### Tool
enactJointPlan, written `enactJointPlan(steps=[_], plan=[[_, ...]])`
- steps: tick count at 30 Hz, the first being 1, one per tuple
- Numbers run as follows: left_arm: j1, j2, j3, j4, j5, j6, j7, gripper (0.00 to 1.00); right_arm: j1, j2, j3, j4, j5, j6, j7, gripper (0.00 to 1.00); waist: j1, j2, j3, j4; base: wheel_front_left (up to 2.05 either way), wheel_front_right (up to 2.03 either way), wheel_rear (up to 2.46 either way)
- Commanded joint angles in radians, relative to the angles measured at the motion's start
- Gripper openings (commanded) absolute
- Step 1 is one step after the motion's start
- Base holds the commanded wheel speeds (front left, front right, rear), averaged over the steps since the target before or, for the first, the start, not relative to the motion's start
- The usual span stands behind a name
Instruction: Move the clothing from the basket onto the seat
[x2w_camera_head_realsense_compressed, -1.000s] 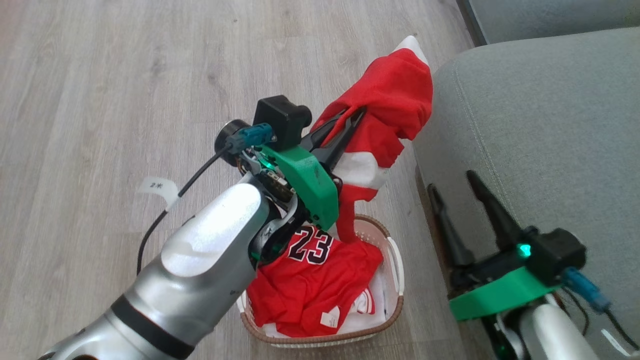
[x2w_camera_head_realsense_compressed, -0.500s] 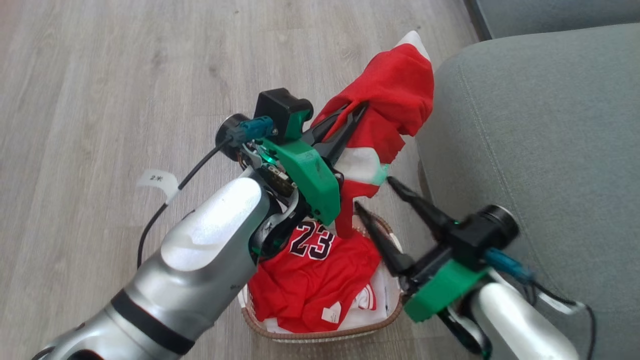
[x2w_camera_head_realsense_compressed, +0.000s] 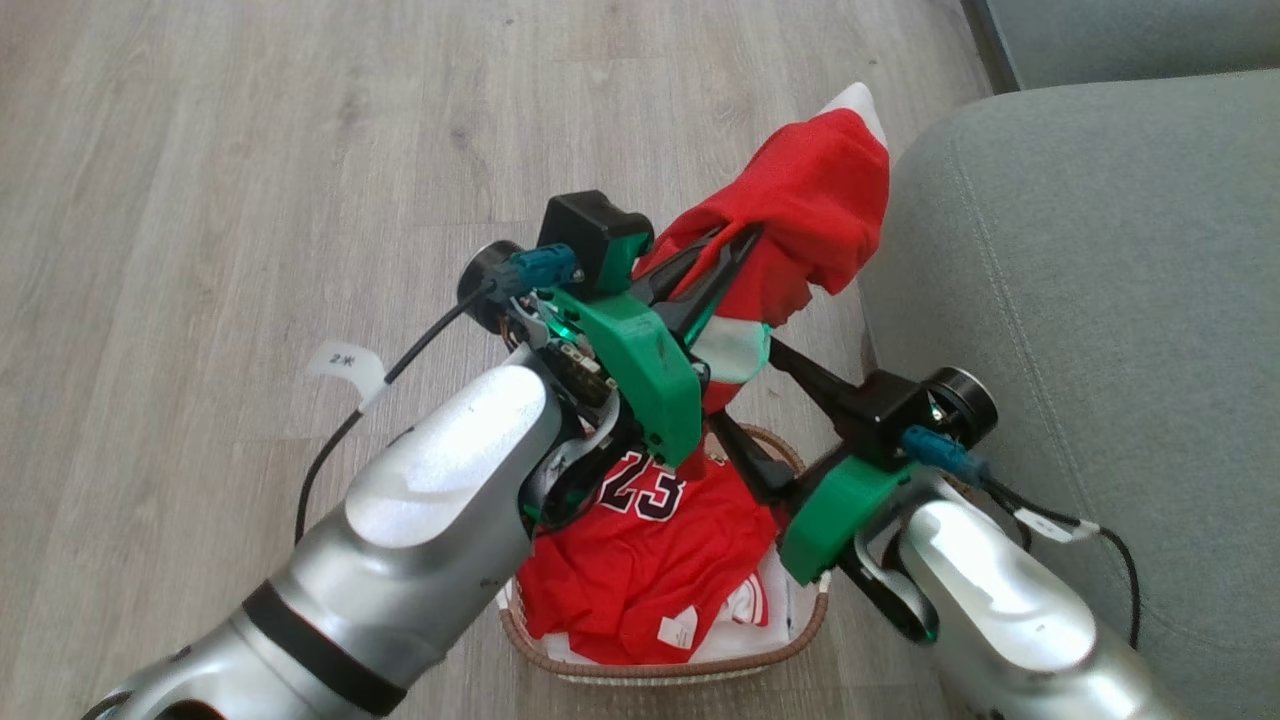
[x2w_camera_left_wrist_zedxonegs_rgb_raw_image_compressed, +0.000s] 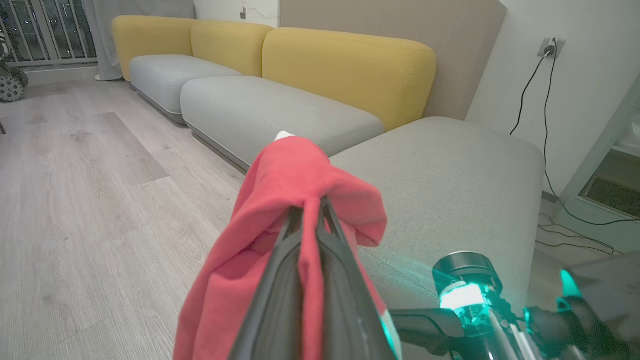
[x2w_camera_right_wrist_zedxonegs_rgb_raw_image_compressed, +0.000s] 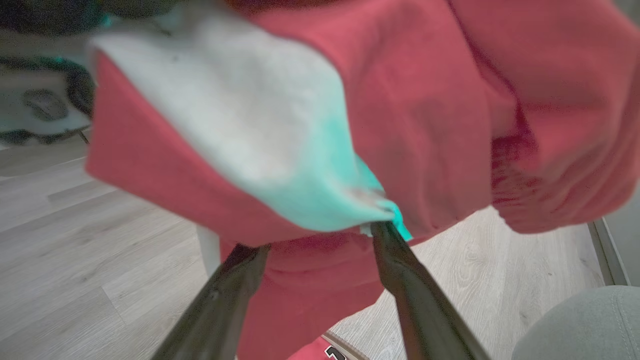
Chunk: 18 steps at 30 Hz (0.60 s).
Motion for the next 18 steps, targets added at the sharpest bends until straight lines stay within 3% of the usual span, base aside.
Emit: enactJointPlan(steps=[1,9,10,11,12,18], plan=[[-0.06,0.007,0.03,-0.029,-0.007,-0.003,-0.002,0.0,-0.049,0.022,0.008,-0.013,0.008,0.0,-0.012,1.0,0.0,-0.0001,0.001,0.004,0.0,0.0,0.0],[-0.059,0.002,0.021,-0.027,-0.011,-0.003,-0.001,0.0,-0.096,0.066,-0.025,0.008,0.012,0.0,-0.014,1.0,0.0,-0.0001,0.015,0.017,0.0,0.0,0.0],[-0.06,0.002,0.021,-0.027,-0.012,-0.003,-0.001,0.0,-0.098,0.068,-0.029,0.002,0.011,0.0,-0.014,0.87,0.0,-0.0001,0.017,0.017,0.0,0.0,0.0],[-0.061,0.002,0.021,-0.026,-0.012,-0.003,-0.001,0.0,-0.098,0.069,-0.032,-0.004,0.01,0.0,-0.014,0.32,0.0,-0.0001,0.019,0.018,0.0,0.0,0.0],[-0.062,0.003,0.021,-0.025,-0.013,-0.003,-0.002,0.0,-0.098,0.07,-0.034,-0.008,0.009,0.0,-0.014,0.0,0.0,-0.0001,0.02,0.017,0.0,0.0,0.0],[-0.065,0.009,0.025,-0.018,-0.016,-0.002,-0.006,0.0,-0.088,0.066,-0.041,-0.028,0.013,0.0,-0.015,0.0,0.0,-0.0001,0.022,0.014,0.0,0.0,0.0]])
